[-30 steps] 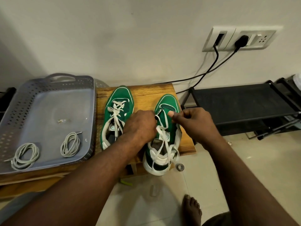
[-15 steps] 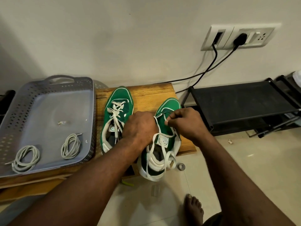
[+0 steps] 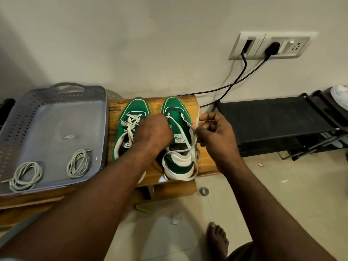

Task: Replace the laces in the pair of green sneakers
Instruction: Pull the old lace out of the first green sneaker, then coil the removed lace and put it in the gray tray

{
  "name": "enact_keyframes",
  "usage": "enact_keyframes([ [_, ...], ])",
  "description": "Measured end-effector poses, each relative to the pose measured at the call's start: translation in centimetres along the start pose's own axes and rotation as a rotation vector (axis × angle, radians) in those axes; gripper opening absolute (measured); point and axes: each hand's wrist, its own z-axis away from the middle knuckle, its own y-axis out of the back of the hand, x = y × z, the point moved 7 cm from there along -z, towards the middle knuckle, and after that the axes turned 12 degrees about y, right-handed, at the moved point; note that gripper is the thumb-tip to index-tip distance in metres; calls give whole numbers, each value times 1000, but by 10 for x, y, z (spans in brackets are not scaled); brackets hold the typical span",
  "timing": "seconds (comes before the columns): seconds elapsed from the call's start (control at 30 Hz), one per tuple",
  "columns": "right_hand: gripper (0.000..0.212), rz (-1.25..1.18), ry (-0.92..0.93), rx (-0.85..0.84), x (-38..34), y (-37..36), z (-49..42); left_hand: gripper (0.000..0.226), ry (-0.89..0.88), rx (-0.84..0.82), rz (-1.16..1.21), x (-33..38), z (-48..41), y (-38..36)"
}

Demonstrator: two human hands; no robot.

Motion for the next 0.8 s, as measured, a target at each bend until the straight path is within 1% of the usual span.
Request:
enact_keyframes([
  [0.07, 18, -8, 4, -1, -1, 2, 8, 37, -42, 8, 44, 2, 1, 2],
  [0.13, 15, -52, 33, -8, -8, 3, 16, 58, -96, 38, 11, 5, 9, 5],
  [0.2, 15, -54, 77, 1, -17, 4, 26, 77, -179, 138, -22, 10, 22, 17],
  [0.23, 15, -44, 108, 9, -23, 6, 32, 77, -235, 194, 15, 14, 34, 26],
  [0.27, 15, -45, 140, 18, -31, 7, 38, 68, -296, 218, 100, 17, 46, 33],
  [0.3, 14, -65, 167, 30, -38, 9, 44, 52, -330, 174, 234, 18, 56, 38],
  [0.33, 15, -99, 178, 44, -43, 11, 48, 33, -312, 50, 396, 18, 65, 39],
  [0.37, 17, -136, 178, 64, -49, 13, 53, 22, -264, -120, 547, 16, 76, 37],
  [0.4, 20, -166, 171, 87, -54, 16, 58, 23, -216, -279, 658, 15, 89, 34],
  [0.43, 23, -190, 161, 113, -59, 17, 64, 25, -202, -387, 715, 13, 103, 31],
  [0.47, 26, -205, 150, 140, -63, 18, 70, 25, -217, -435, 725, 10, 117, 30],
  [0.5, 27, -212, 137, 164, -64, 18, 75, 22, -240, -432, 716, 8, 128, 30],
  [0.57, 28, -209, 111, 191, -66, 16, 89, 16, -269, -367, 713, -1, 148, 33],
  [0.63, 33, -206, 96, 172, -70, 14, 103, 12, -269, -271, 699, -11, 160, 40],
  [0.7, 41, -182, 106, 124, -76, 12, 116, 12, -263, -210, 707, -20, 166, 46],
  [0.77, 40, -52, 143, 72, -80, 14, 127, 13, -261, -190, 737, -29, 174, 51],
  [0.8, 33, 44, 165, 37, -80, 15, 132, 14, -269, -184, 737, -33, 178, 53],
])
